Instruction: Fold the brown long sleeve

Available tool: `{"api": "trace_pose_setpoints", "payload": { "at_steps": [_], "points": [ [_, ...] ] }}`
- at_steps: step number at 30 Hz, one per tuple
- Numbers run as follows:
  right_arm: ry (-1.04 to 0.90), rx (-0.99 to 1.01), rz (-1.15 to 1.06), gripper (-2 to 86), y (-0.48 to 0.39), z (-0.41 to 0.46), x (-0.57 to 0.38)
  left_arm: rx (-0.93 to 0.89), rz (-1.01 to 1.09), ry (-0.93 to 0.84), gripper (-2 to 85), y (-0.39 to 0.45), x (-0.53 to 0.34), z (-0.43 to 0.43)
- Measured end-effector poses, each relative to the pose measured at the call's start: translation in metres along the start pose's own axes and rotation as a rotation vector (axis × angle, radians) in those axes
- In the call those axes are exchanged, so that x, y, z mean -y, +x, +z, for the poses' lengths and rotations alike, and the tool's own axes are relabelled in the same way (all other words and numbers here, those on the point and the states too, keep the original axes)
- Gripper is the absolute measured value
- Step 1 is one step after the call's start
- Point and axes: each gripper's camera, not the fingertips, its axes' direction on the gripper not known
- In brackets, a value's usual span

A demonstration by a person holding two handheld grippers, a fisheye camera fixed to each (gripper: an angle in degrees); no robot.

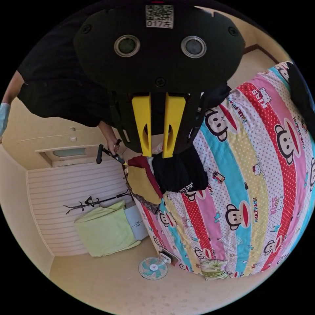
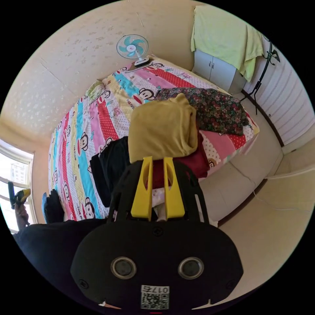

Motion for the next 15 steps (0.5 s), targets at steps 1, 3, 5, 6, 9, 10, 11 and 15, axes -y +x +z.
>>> {"api": "trace_pose_setpoints", "payload": {
  "at_steps": [1,3,5,6,9,10,11,15],
  "points": [
    [0.001,-0.007,0.003,7.2,0.006,0.000,0.011,0.002,-0.018,0.023,6.3,0.004,0.001,0.008],
    [-0.011,-0.021,-0.007,8.2,0.025,0.007,0.054,0.022,-0.039,0.046,6.3,0.010,0.003,0.023],
    [-0.049,-0.039,-0.001,8.9,0.037,0.022,0.080,0.044,-0.061,0.049,6.3,0.015,0.003,0.040],
    [-0.089,-0.041,0.016,9.1,0.043,0.035,0.094,0.050,-0.079,0.041,6.3,0.016,0.003,0.051],
    [-0.156,0.011,0.036,9.2,0.052,0.065,0.124,0.062,-0.122,0.021,6.4,0.017,0.002,0.076],
    [-0.170,0.006,0.044,8.9,0.053,0.070,0.129,0.075,-0.139,0.023,6.4,0.016,0.001,0.082],
    [-0.198,-0.001,0.073,8.4,0.055,0.078,0.137,0.083,-0.147,0.024,6.4,0.015,0.001,0.085],
    [-0.039,0.297,-0.075,4.5,0.025,0.036,0.144,0.089,-0.183,0.014,6.4,0.008,0.016,0.107]
  ]
}}
